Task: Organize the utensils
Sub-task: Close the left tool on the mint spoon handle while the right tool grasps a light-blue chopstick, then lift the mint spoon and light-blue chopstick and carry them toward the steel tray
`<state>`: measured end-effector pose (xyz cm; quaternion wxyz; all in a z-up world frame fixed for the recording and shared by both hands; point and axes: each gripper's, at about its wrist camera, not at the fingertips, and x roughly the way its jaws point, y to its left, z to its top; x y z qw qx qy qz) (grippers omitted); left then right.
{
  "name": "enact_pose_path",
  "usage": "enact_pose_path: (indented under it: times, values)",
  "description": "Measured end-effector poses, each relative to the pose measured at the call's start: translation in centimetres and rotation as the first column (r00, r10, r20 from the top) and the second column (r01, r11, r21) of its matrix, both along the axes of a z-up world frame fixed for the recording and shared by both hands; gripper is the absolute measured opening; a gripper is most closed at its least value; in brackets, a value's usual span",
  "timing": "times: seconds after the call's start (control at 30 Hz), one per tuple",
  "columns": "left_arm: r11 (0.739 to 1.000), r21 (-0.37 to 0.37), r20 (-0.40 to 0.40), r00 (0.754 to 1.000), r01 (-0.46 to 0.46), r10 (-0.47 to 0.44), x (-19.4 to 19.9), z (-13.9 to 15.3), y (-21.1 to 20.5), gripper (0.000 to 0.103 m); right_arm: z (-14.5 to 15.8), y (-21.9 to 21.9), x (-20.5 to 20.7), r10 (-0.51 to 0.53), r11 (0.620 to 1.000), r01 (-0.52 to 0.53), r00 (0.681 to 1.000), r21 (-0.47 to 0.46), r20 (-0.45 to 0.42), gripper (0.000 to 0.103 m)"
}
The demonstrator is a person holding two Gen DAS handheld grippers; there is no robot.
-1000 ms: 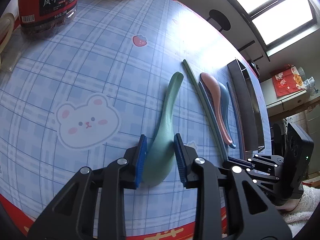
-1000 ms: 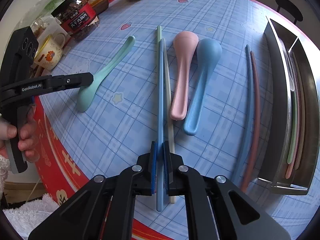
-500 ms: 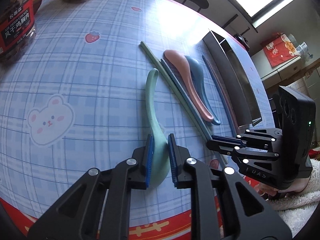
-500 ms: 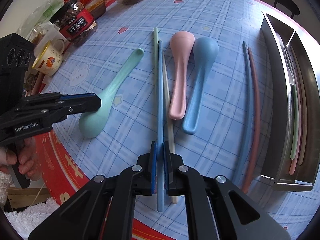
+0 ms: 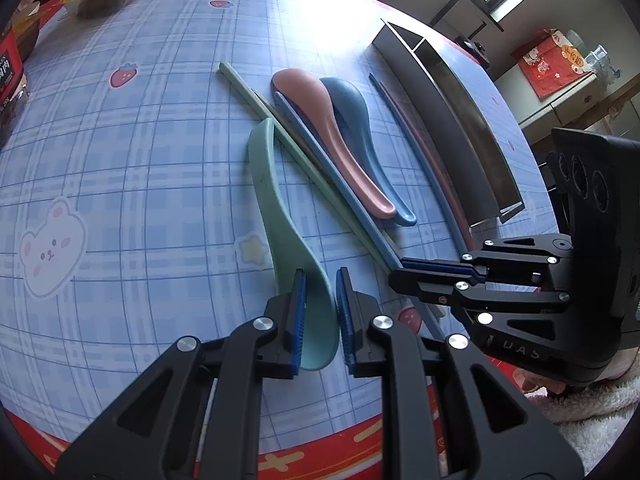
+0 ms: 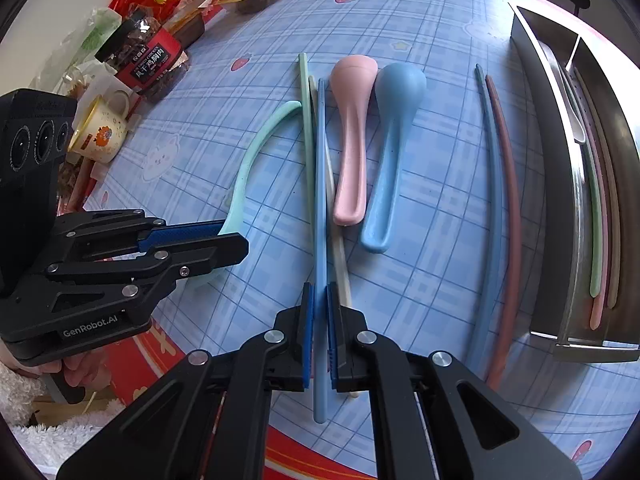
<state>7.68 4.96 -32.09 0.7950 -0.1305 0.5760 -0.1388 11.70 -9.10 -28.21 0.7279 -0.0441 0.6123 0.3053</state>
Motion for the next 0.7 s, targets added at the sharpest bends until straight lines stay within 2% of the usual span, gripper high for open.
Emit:
enact_pose_path:
  times: [0.2, 0.23, 0.3, 0.33, 0.53, 0.7]
  values:
    - [0.998, 0.060, 0.009, 1.000, 0.020, -0.020, 0.3, 0.6, -0.6, 0.013, 0.0, 0.0, 0.0, -0.005, 1.000, 0.005, 1.000, 0.008, -0.002, 0.007]
    - [0.999, 0.043, 0.003, 1.000, 0.026, -0.026, 0.3, 0.6, -0.5, 0.014, 0.0, -0.1, 0.0, -0.006, 1.000, 0.006, 1.000, 0.009, -0.003, 0.007]
    - [1.000, 0.012, 0.003, 1.000, 0.008, -0.008, 0.3, 0.8, 0.0, 0.034, 0.0, -0.1, 0.0, -0.009, 1.000, 0.009, 1.000, 0.012, -0.004, 0.007]
    - [1.000, -0.006, 0.012, 1.000, -0.010, 0.010, 0.2, 1.0, 0.5, 0.038, 0.0, -0.1, 0.0, -0.010, 1.000, 0.011, 1.000, 0.014, -0.005, 0.007]
    - [0.990, -0.077, 0.007, 0.993, -0.117, 0.118, 1.1, 1.0, 3.7, 0.037, 0.0, -0.3, 0.1, -0.015, 1.000, 0.016, 1.000, 0.021, -0.008, 0.007]
    - [0.985, -0.098, 0.001, 0.990, -0.139, 0.140, 2.5, 0.0, 4.3, 0.036, 0.0, -0.2, 0.1, -0.014, 1.000, 0.014, 1.000, 0.022, -0.009, 0.007]
